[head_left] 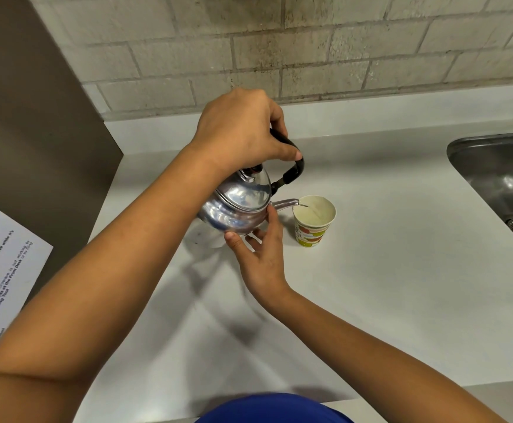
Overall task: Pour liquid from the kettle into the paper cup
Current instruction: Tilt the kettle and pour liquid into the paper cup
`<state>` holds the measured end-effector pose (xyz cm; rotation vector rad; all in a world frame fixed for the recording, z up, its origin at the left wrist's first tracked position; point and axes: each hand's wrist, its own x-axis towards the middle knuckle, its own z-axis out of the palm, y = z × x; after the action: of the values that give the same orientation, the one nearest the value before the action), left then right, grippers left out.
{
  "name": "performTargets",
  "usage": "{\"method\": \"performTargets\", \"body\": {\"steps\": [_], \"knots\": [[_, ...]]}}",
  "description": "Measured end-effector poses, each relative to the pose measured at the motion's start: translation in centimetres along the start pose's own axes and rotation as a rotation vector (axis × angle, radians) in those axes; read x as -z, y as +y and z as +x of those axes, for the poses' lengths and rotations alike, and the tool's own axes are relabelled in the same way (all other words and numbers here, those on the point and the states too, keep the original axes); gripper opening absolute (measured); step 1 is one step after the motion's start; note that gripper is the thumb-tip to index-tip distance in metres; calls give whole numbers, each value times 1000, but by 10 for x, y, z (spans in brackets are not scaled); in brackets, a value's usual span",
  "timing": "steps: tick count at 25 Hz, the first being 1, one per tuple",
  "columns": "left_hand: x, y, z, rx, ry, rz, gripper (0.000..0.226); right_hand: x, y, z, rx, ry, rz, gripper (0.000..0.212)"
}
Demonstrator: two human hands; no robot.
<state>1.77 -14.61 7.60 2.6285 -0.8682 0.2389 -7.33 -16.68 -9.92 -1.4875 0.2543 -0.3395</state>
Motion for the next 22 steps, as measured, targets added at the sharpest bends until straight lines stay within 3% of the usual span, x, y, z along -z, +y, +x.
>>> {"method": "performTargets", "body": {"steps": [22], "knots": [[3, 3, 2, -1, -26, 26, 38, -3, -4, 0, -25, -9, 19, 82]]}}
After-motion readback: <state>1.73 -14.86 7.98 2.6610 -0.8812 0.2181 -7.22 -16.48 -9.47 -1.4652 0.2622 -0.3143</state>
